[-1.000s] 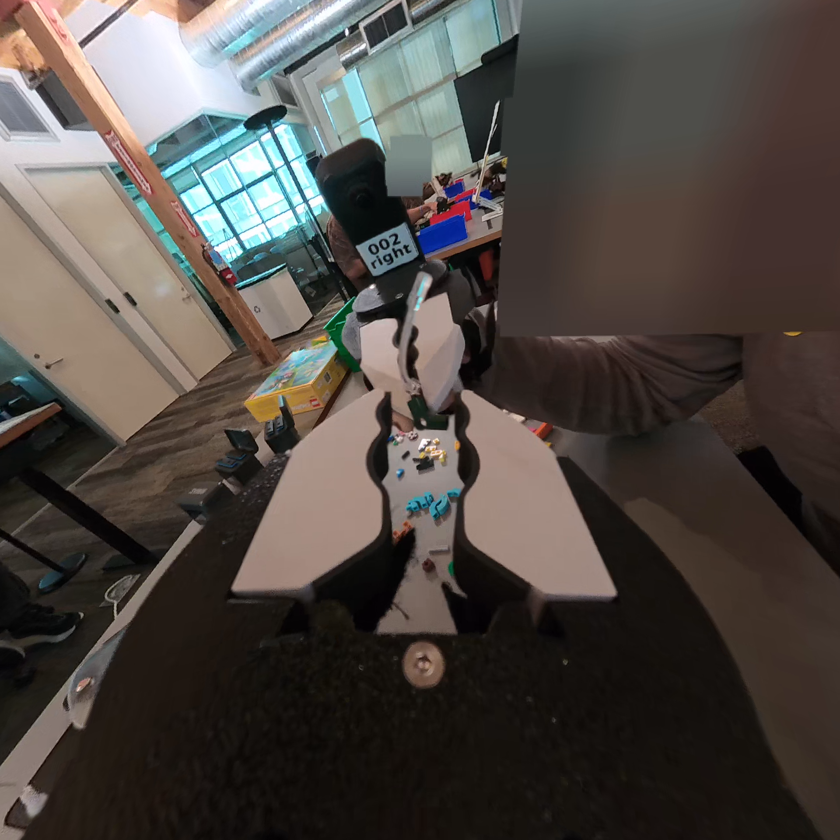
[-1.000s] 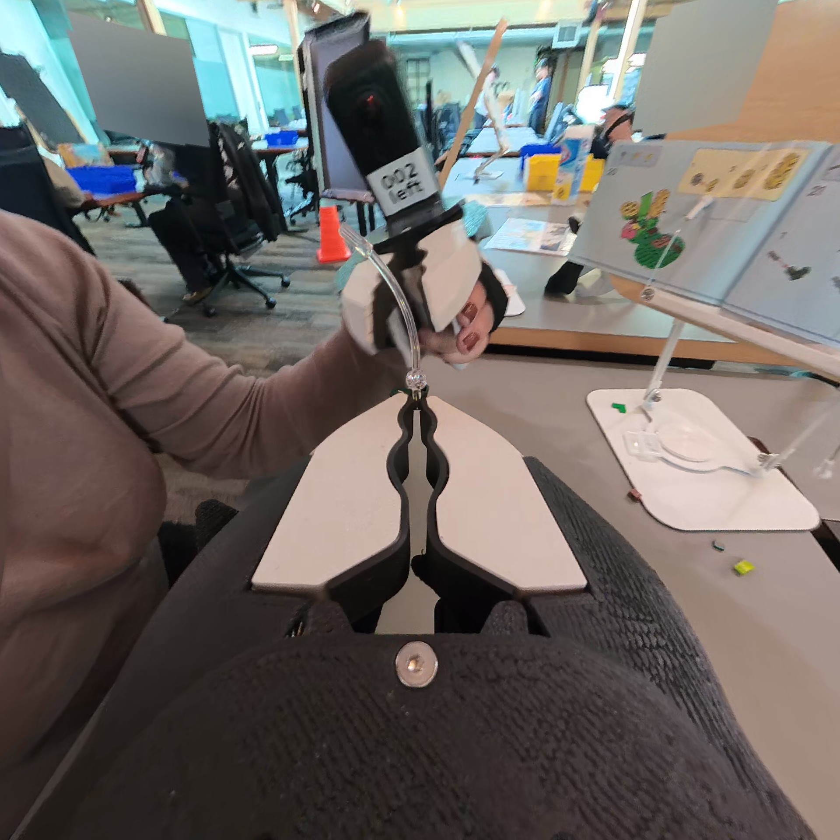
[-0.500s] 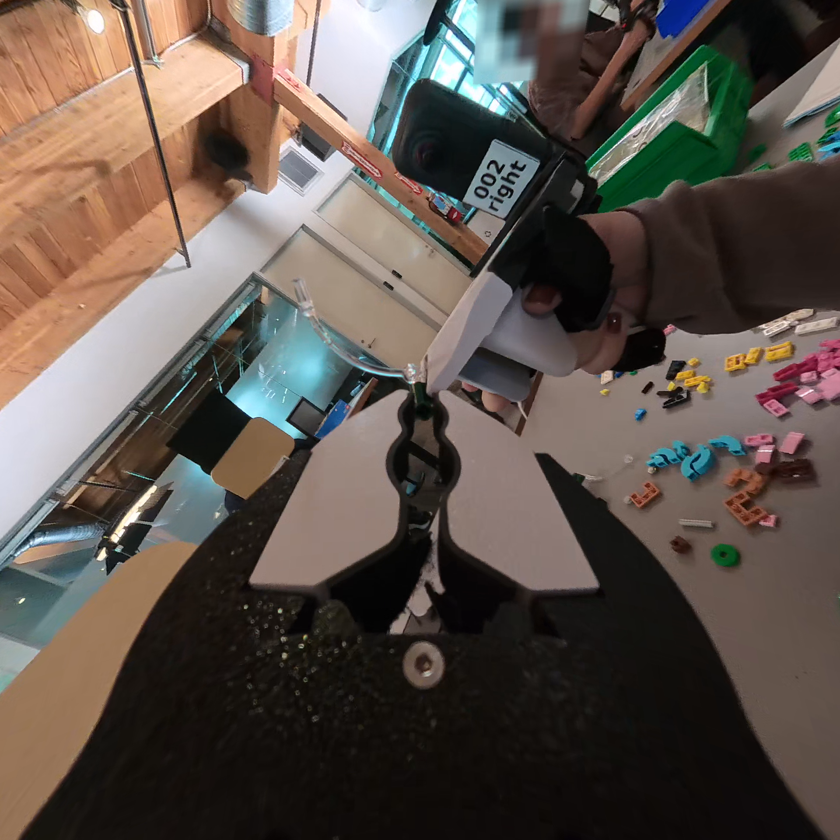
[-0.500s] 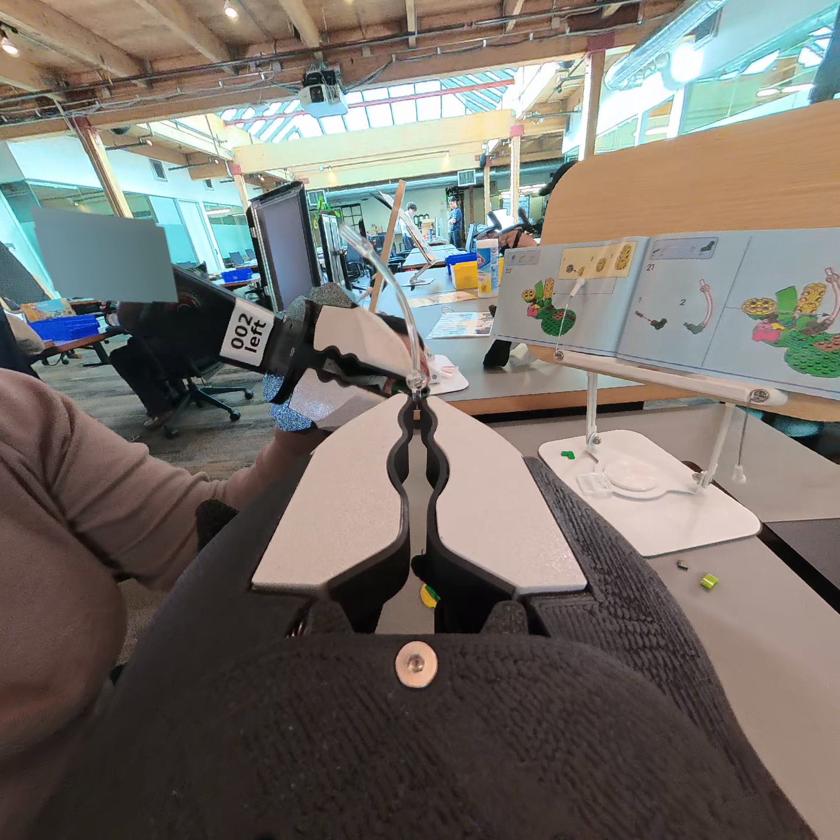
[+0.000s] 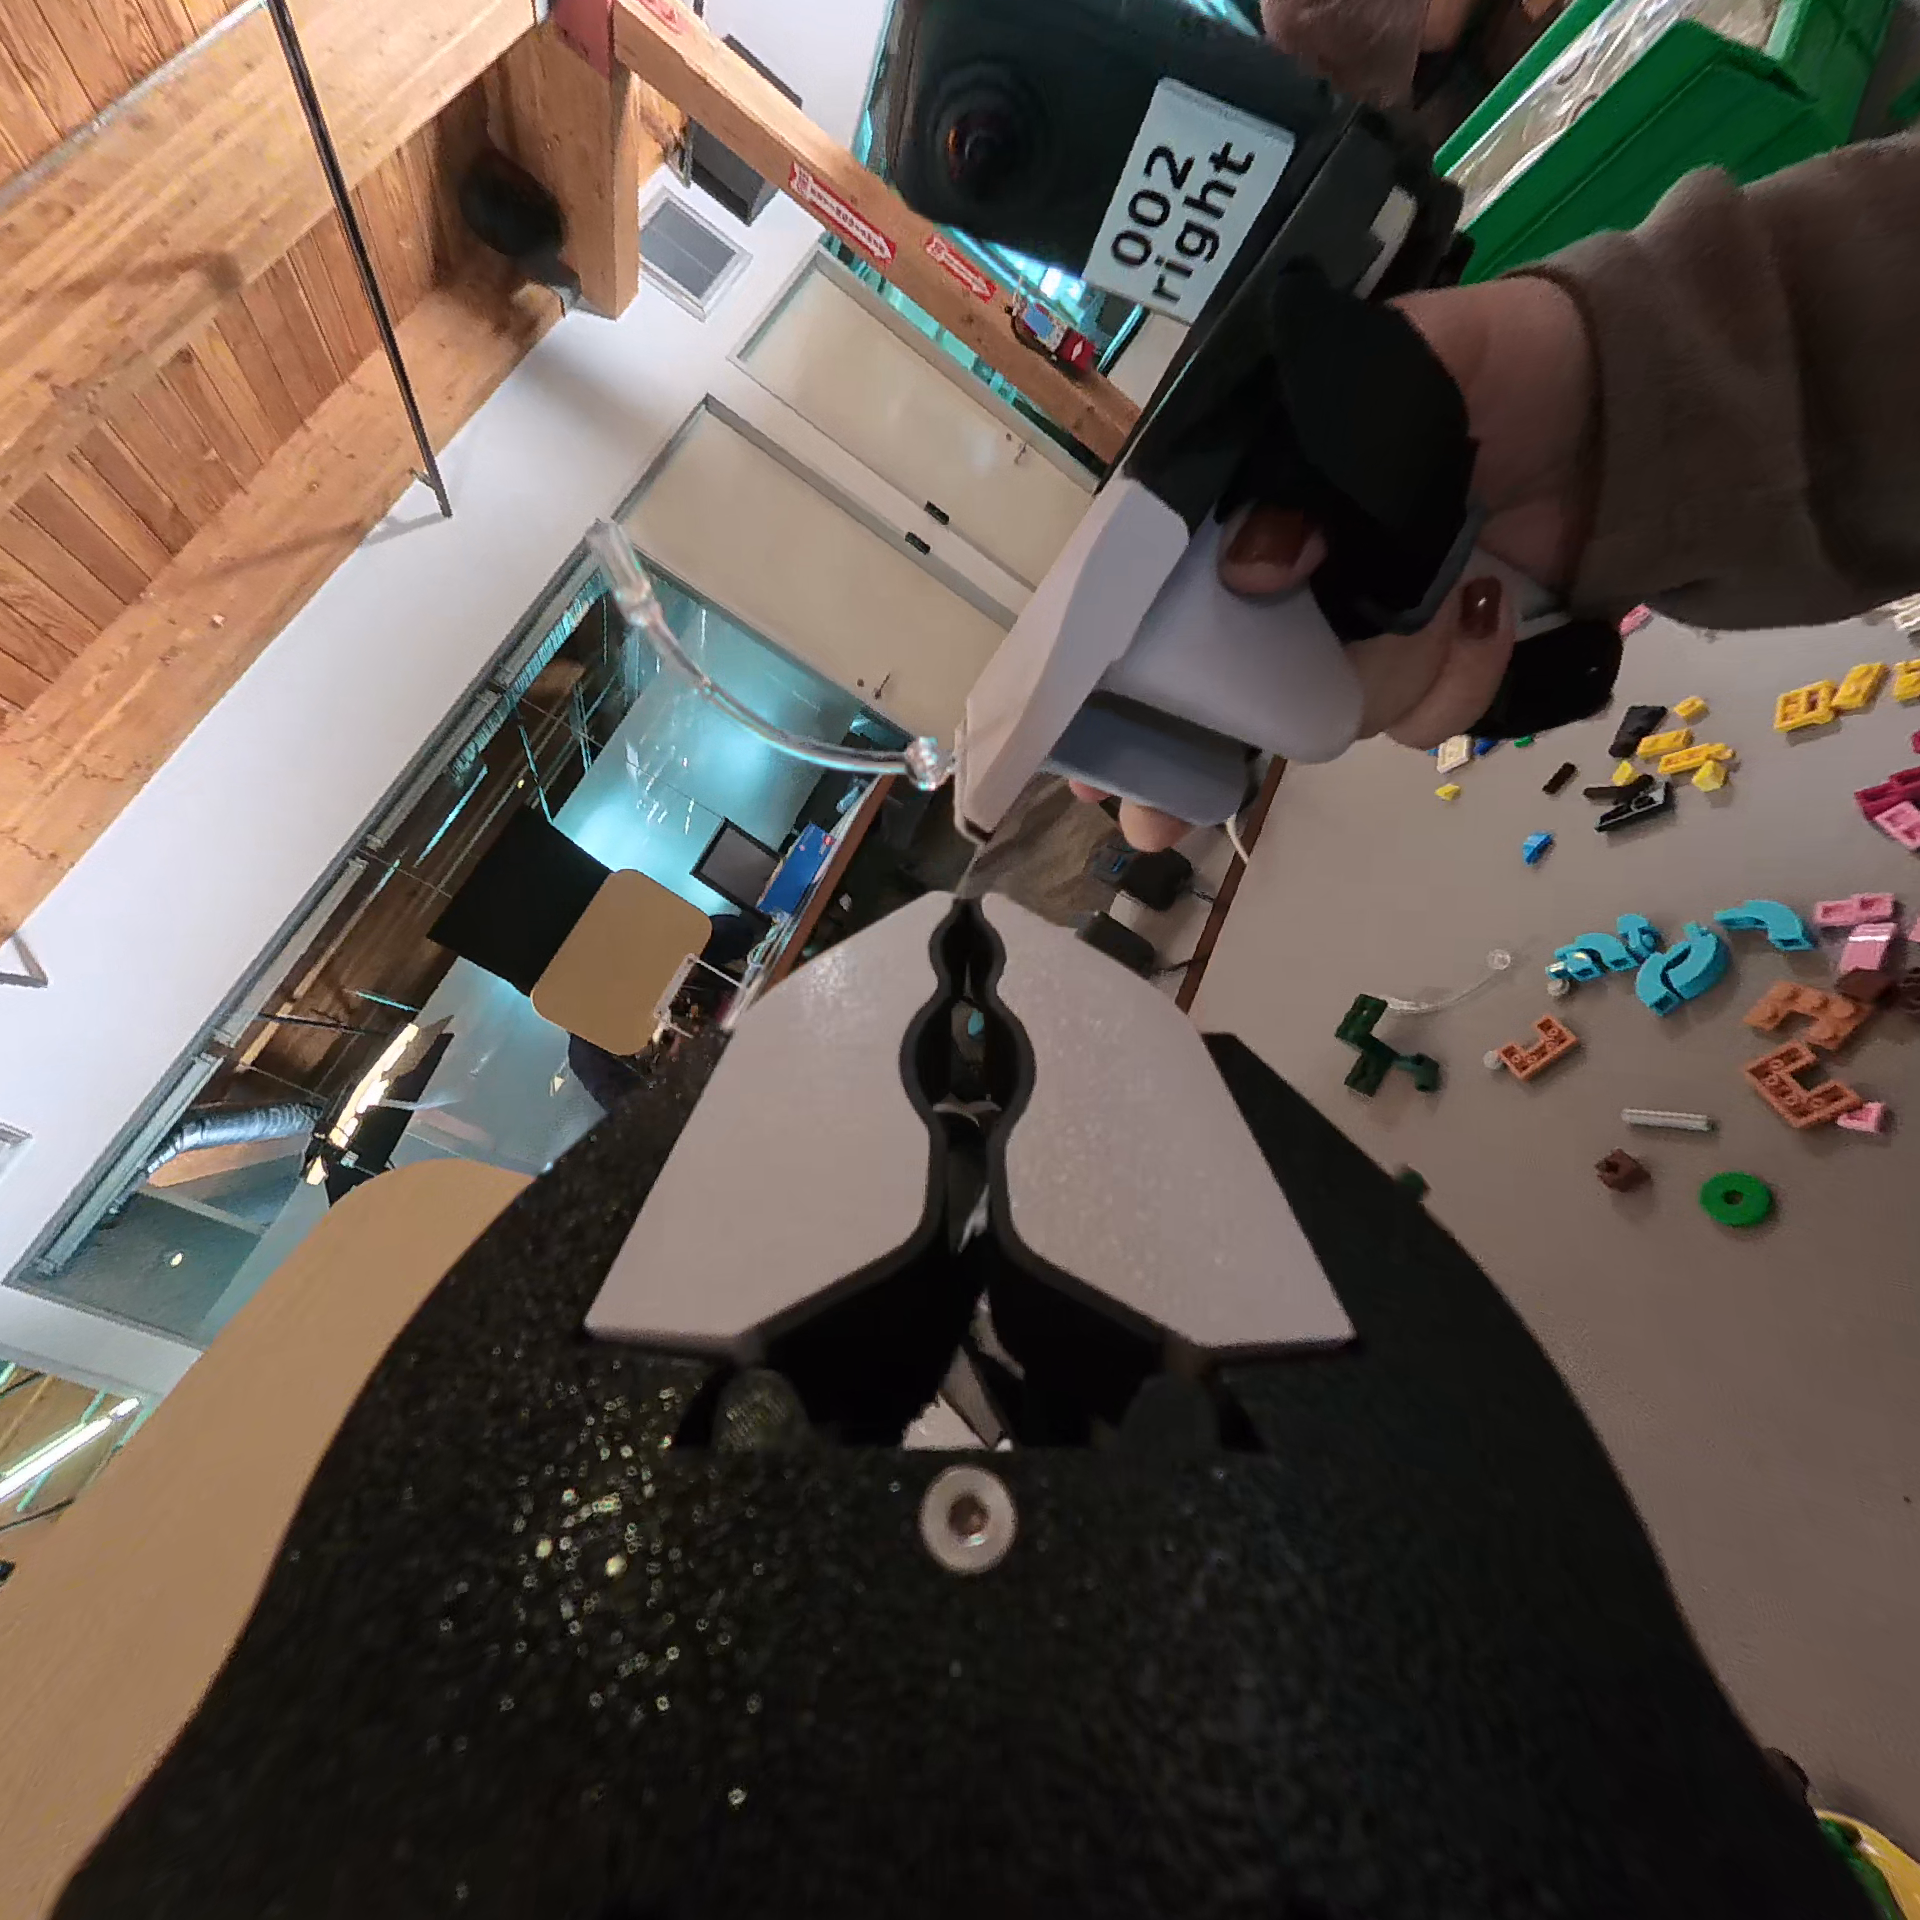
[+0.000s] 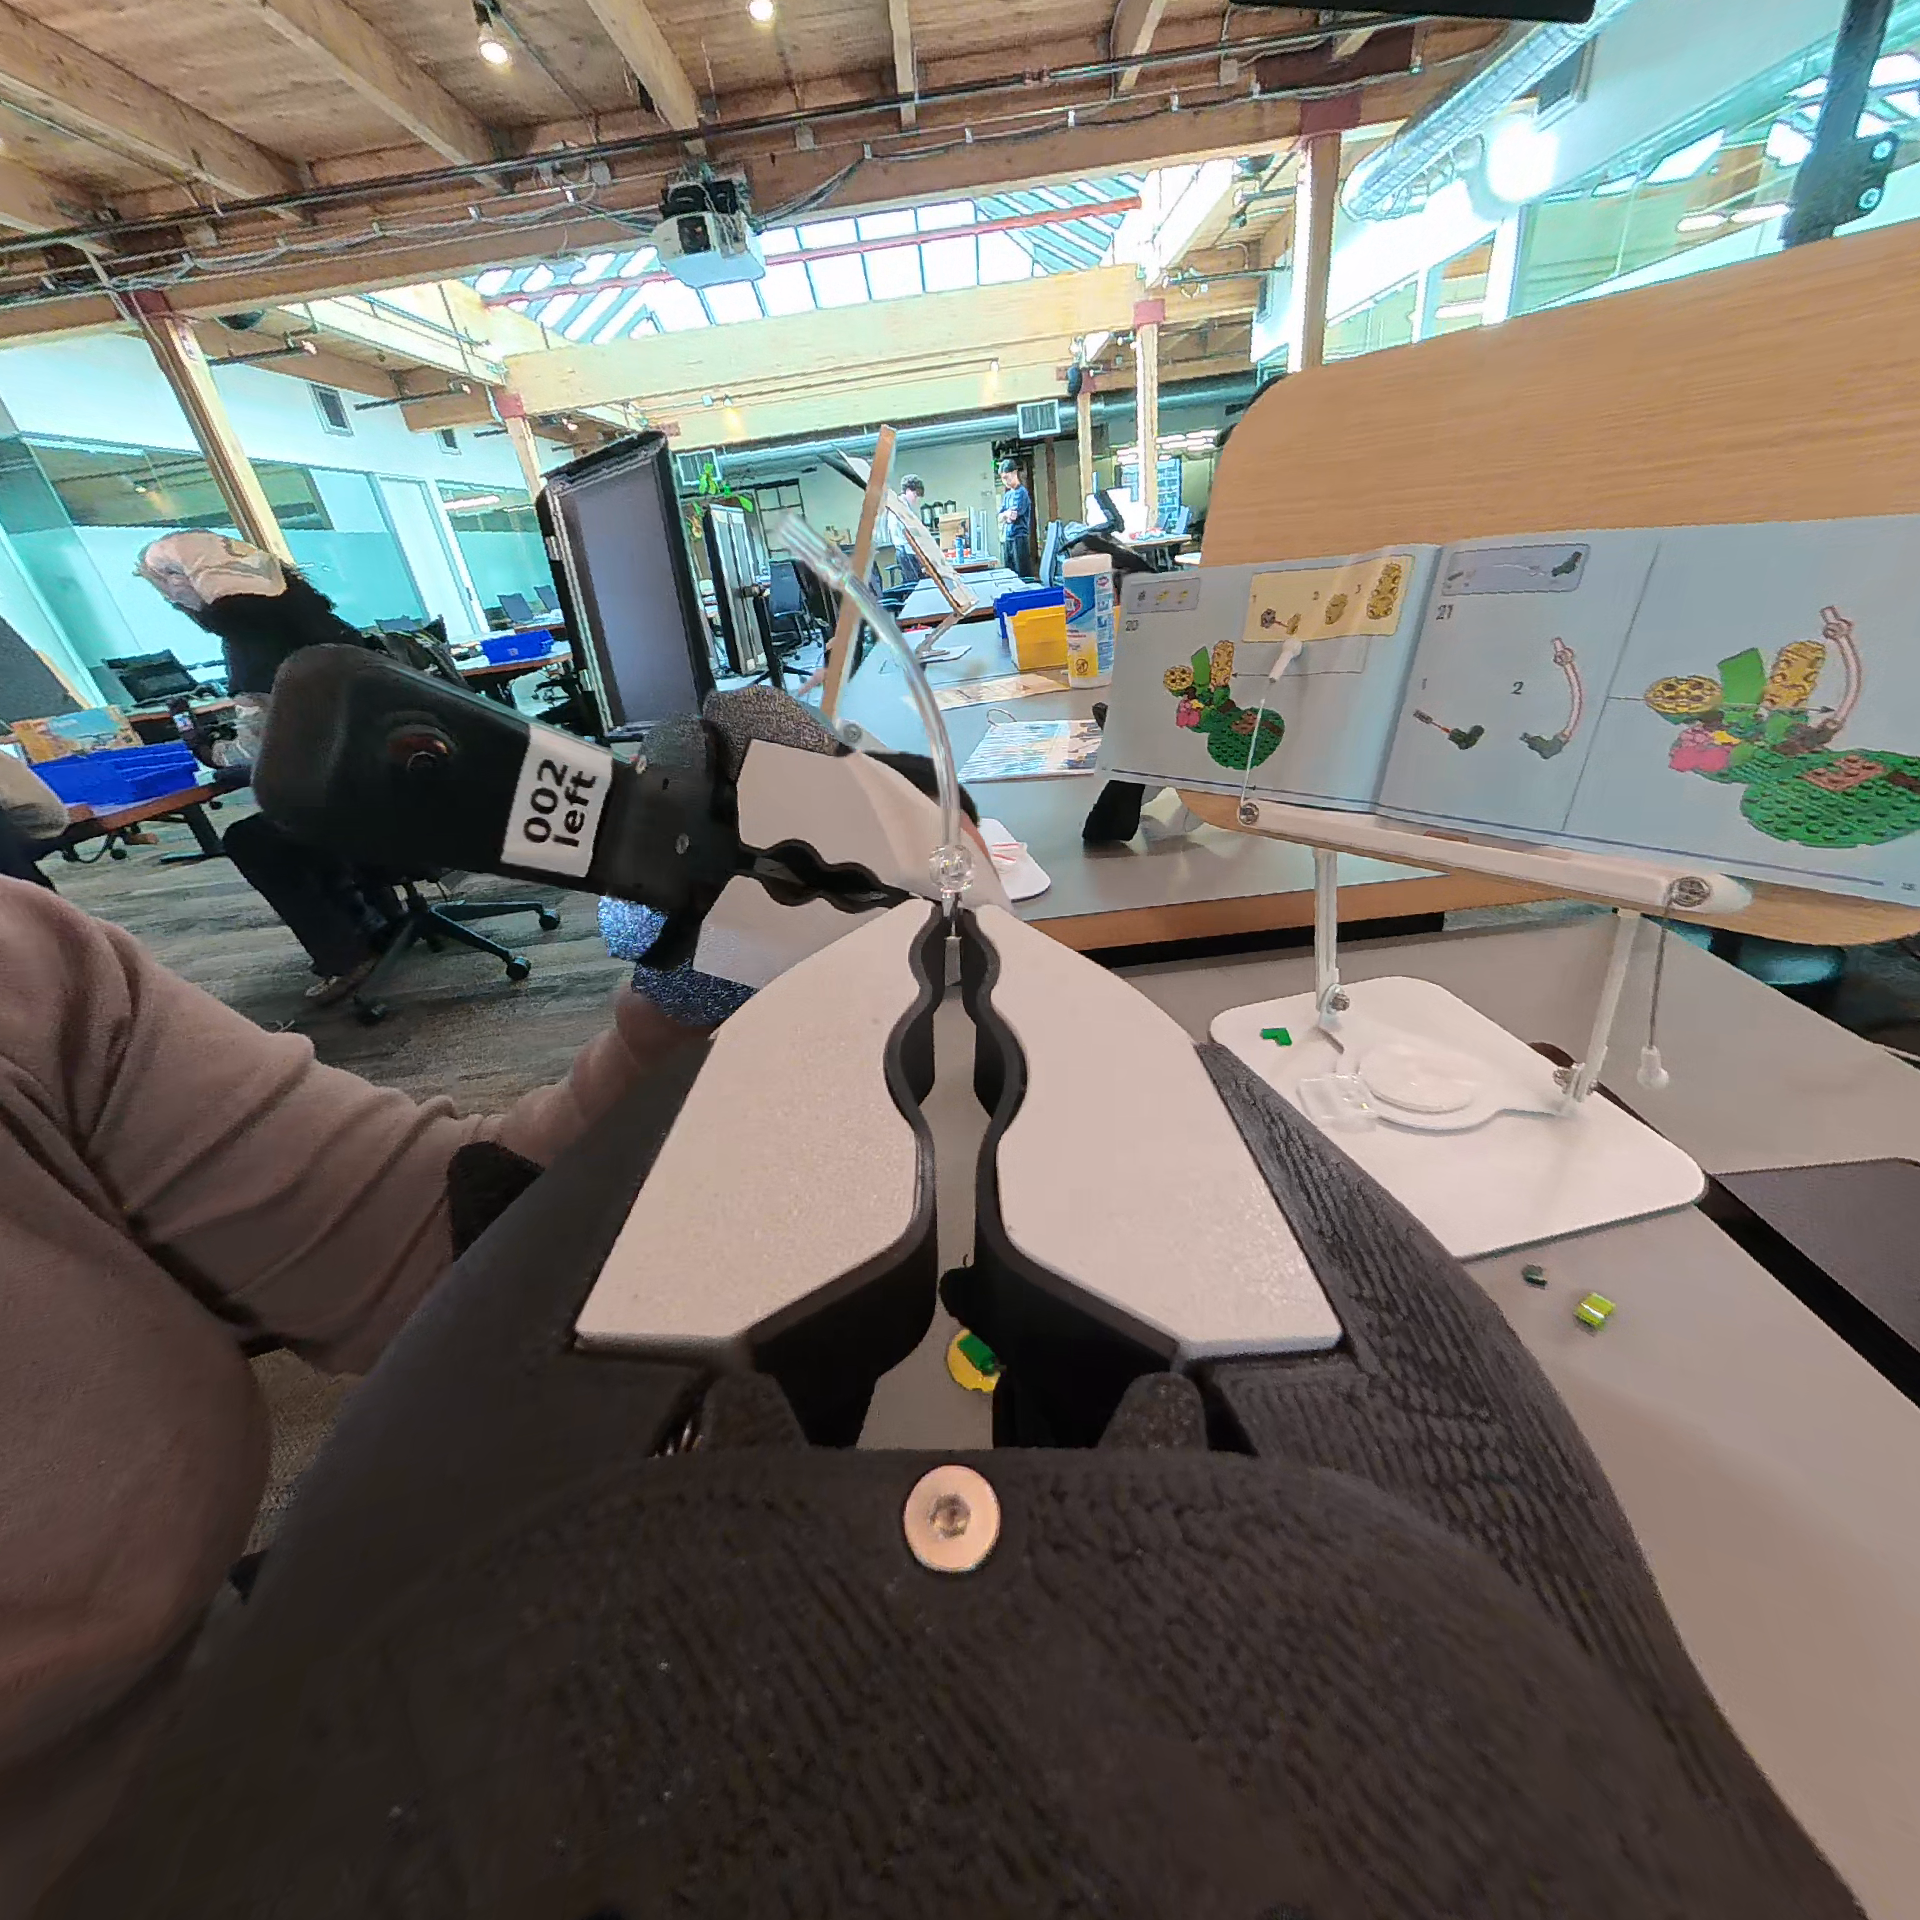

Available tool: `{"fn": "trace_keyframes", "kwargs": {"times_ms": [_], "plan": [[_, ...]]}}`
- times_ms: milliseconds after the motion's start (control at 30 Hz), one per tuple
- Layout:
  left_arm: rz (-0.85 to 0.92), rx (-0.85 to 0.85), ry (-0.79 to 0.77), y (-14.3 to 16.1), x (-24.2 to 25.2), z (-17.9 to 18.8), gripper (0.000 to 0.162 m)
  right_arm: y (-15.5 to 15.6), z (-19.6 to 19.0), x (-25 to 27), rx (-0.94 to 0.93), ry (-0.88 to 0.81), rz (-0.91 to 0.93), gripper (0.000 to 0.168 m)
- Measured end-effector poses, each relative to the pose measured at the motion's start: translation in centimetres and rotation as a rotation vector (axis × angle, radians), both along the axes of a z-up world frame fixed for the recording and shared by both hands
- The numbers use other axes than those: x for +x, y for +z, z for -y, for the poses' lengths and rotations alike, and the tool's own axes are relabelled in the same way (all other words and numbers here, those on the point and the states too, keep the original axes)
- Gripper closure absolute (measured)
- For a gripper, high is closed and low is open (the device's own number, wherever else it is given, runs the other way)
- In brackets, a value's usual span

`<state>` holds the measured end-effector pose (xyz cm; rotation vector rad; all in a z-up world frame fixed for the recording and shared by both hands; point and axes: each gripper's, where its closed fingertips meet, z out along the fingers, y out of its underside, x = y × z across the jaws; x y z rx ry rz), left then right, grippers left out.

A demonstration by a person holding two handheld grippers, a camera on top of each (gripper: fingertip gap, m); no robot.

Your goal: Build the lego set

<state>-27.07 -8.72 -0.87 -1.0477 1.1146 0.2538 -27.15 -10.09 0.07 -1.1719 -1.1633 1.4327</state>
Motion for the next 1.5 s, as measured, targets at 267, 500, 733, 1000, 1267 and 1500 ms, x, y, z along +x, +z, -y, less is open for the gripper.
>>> {"fn": "trace_keyframes", "kwargs": {"times_ms": [267,500,733,1000,1267,1500], "plan": [[0.06,-0.068,0.064,-0.1,-2.2,-1.0,0.16,-1.9,-2.2,0.3,0.02,-0.123,0.121,0.168],[0.273,-0.38,-0.001,-1.9,-3.4,-2.4,0.147,-5.8,-4.8,-0.6,0.16,-0.299,0.342,0.168],[0.458,-0.486,-0.133,-1.2,-2.2,-2.5,0.148,-5.3,-5.4,-1.2,0.498,-0.476,0.378,0.167],[0.365,-0.361,-0.183,-0.6,-2.1,-1.3,0.158,-5.6,-3.3,-1.8,0.607,-0.384,0.364,0.16],[0.198,-0.477,-0.694,-1.9,-0.5,6.2,0.159,-5.7,4.5,0.3,-0.122,0.424,0.274,0.146],[0.08,-0.556,-0.707,-3.6,0.0,7.2,0.159,-6.7,7.1,-0.1,-0.264,0.601,0.369,0.154]]}}
